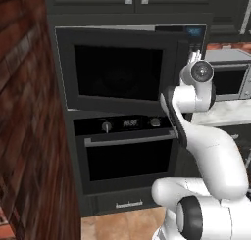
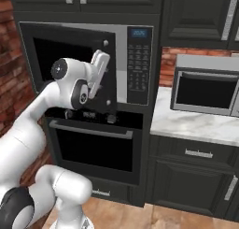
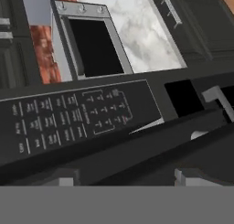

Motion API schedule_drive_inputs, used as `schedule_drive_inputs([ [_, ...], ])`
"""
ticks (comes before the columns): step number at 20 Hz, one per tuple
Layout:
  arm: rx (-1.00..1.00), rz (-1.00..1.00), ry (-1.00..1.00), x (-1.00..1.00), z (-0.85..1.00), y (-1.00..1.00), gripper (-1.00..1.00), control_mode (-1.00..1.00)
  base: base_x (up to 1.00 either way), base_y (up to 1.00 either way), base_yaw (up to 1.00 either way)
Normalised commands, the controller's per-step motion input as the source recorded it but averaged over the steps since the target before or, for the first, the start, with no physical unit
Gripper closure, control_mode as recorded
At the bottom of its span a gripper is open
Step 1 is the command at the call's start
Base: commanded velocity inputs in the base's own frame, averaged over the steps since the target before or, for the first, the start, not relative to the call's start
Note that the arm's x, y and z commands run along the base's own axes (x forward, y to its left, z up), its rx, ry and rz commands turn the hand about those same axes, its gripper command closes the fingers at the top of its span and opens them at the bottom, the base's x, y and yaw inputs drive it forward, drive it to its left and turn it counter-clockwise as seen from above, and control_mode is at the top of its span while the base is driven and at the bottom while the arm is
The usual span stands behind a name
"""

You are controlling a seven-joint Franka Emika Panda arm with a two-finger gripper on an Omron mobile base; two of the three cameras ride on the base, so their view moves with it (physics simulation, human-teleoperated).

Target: Pick the carrot from the sink and place it in the bowl. Then pick the bowl and place it in the microwave. Then close the microwave door and press the start button.

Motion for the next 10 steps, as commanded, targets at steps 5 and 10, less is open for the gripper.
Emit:
schedule_drive_inputs([
  [5,0.0,0.0,0.0,1.0,0.0,0.41,-1.0,-1.0,0.0,0.0,0.0],
  [10,0.0,0.0,0.0,1.0,-0.08,0.53,-1.0,-1.0,0.0,0.0,0.0],
])
